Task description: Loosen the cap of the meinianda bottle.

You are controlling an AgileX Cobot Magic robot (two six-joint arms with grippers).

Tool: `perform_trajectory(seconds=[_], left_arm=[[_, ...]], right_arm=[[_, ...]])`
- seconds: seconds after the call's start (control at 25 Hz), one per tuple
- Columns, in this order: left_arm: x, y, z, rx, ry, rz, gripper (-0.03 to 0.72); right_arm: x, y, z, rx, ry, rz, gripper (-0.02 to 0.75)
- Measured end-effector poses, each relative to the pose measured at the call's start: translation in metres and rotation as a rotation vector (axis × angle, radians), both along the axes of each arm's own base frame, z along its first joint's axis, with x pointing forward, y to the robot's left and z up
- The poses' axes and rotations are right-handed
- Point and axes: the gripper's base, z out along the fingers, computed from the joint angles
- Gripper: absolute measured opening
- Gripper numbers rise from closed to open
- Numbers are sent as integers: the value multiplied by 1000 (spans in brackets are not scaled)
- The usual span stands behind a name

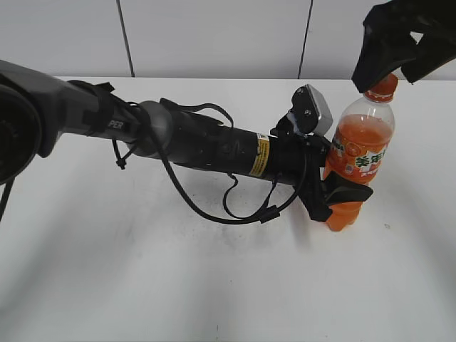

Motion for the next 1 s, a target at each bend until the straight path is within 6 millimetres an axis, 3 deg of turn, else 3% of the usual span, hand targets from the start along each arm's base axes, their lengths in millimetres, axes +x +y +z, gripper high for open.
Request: perform_trajectory(seconds=[0.12,0.24,0.52,0.64,0.84,1.0], left_arm=[[0,0,0,1,-1,-1,405],[0,0,0,0,-2,-2,404],[0,0,0,0,-2,-2,404],[0,0,0,1,-3,-3,404],[0,0,0,0,-2,-2,404],[0,0,0,-2,-1,-4,404]], right_arm=[[2,1,-4,-3,12,0,435],[4,1,-6,-4,18,-1,368],[4,1,-6,-3,19,-1,338],[4,1,-7,-10,17,0,275],[5,1,-7,-27,6,35,269],[6,1,-7,-82,-34,222,269]])
